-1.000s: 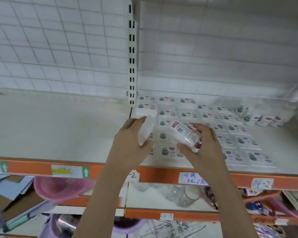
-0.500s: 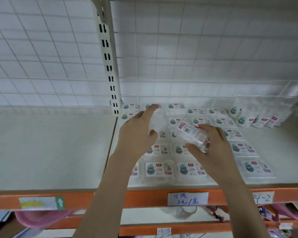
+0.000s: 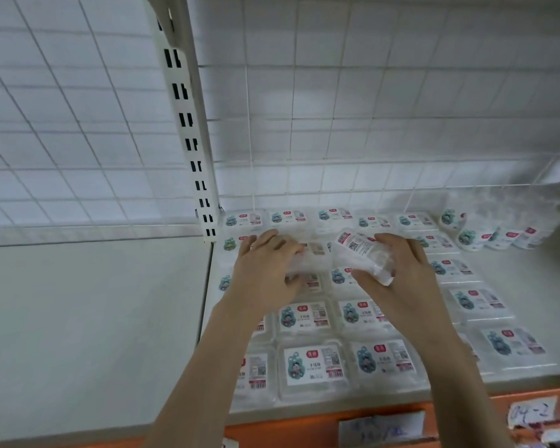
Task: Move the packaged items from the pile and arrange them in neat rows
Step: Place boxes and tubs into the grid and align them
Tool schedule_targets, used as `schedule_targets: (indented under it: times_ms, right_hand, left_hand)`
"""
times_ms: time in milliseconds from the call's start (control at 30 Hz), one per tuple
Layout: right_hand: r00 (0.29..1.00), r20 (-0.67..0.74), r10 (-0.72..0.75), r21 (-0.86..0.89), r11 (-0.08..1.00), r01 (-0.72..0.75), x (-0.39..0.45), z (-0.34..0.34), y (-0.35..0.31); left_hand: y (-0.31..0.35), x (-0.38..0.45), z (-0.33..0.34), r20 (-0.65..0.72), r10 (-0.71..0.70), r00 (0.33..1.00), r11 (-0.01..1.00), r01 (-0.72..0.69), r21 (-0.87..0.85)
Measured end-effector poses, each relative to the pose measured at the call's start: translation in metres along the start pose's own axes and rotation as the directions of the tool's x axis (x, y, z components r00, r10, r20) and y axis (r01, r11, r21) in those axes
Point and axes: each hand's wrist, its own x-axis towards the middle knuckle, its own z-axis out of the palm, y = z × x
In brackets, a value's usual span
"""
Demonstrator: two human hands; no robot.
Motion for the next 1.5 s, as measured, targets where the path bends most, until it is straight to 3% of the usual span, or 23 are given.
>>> schedule_targets:
  times_ms: [400,667,767,933,1133,1300,1500]
  right_hand:
    - [0.999,0.028,0.027,0.03,0.999,-0.028,0.016,0.001,0.006]
    - [0.998,0.04,-0.041,0.078,0.996,0.038,0.028,-0.019,0.03]
    - [0.993,0.05,-0.108,0.087,0.991,0.103,0.033,-0.039,0.048]
    - [0.979,0.092,-0.179,0.078,0.982,0.173,0.038,-0.088,0.101]
    - [0.993,0.08,-0.09,0.099,0.992,0.082,0.042,-0.16,0.191]
    - [0.997,0.013,-0.076,-0.056,0.995,0.077,0.054,-0.211,0.261]
    - [0.998,0.019,-0.061,-0.185,0.981,0.063,0.084,-0.233,0.312]
  left_hand:
    - [-0.001,0.017,0.008,0.011,-0.113,0.994,0.993,0.112,0.035]
    - [0.022,0.028,-0.007,0.145,-0.163,0.976,0.974,0.136,0.182]
    - [0.051,0.034,-0.007,0.143,-0.202,0.969,0.963,0.17,0.207]
    - [0.134,0.049,0.014,0.054,-0.248,0.967,0.964,0.241,0.11]
    - [0.248,0.082,0.069,0.098,-0.181,0.979,0.984,0.179,0.022]
    - [0.312,0.111,0.098,0.12,-0.181,0.976,0.983,0.177,0.041]
    - [0.339,0.13,0.114,0.152,-0.234,0.96,0.971,0.224,0.081]
